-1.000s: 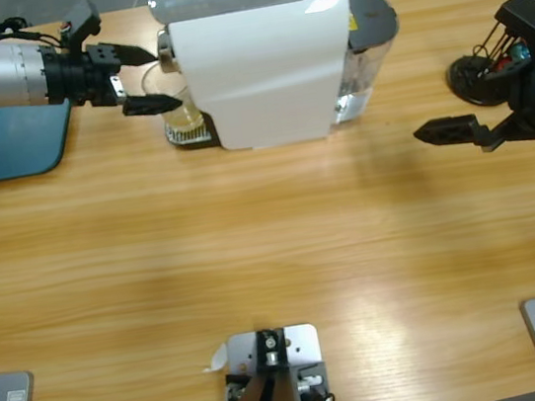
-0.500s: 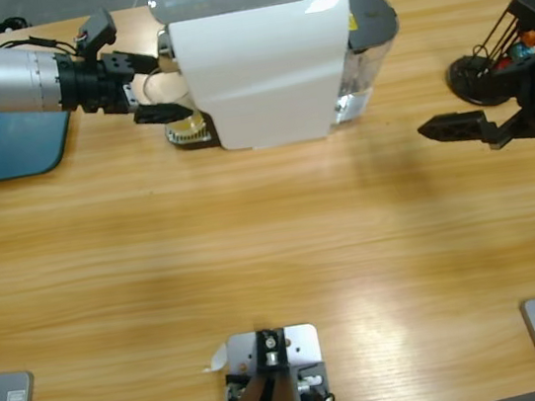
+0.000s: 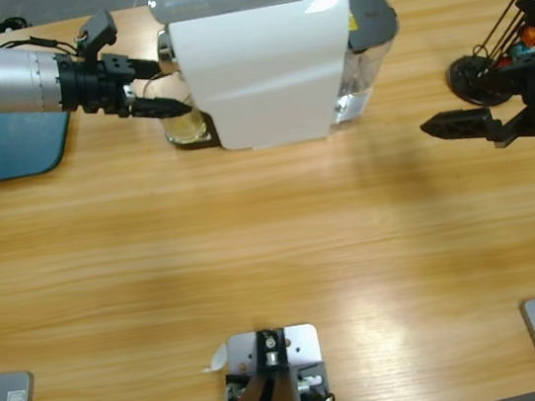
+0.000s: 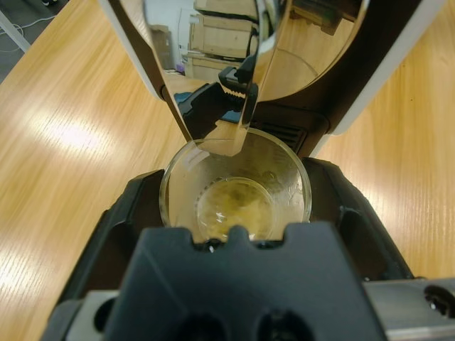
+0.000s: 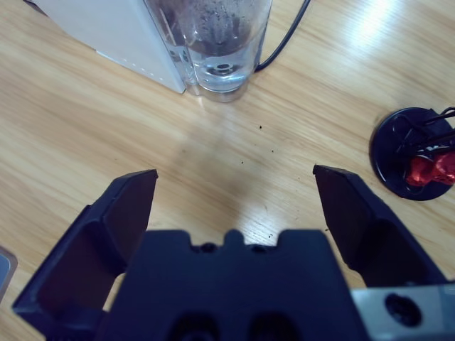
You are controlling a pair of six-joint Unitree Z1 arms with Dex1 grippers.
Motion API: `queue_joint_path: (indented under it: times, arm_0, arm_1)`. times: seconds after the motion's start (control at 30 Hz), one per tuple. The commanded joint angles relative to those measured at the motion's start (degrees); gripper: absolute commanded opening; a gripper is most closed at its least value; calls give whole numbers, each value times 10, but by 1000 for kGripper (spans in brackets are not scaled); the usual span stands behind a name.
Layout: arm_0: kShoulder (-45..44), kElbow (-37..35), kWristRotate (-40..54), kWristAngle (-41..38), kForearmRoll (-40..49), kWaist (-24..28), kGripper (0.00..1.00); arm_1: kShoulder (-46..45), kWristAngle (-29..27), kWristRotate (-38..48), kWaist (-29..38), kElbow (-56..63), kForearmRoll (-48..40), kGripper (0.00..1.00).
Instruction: Pour coffee
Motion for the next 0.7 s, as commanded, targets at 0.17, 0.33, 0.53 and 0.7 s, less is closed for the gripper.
queue_joint_path:
  times: [0.17, 0.33, 0.53, 0.7]
  arm_0:
    - [-47, 51, -25, 47, 5, 48, 186]
    - [-112, 76, -98, 120, 7, 128, 186]
    - [-130, 82, -176, 242, 6, 199, 191]
    - [-104, 95, -201, 286, -9, 251, 191]
  arm_1:
    - [6, 10, 6, -9, 19, -11, 1000]
    - [9, 12, 5, -9, 25, -18, 1000]
    - [-3, 16, 5, -9, 34, -18, 1000]
    - [0, 25, 5, -9, 34, -18, 1000]
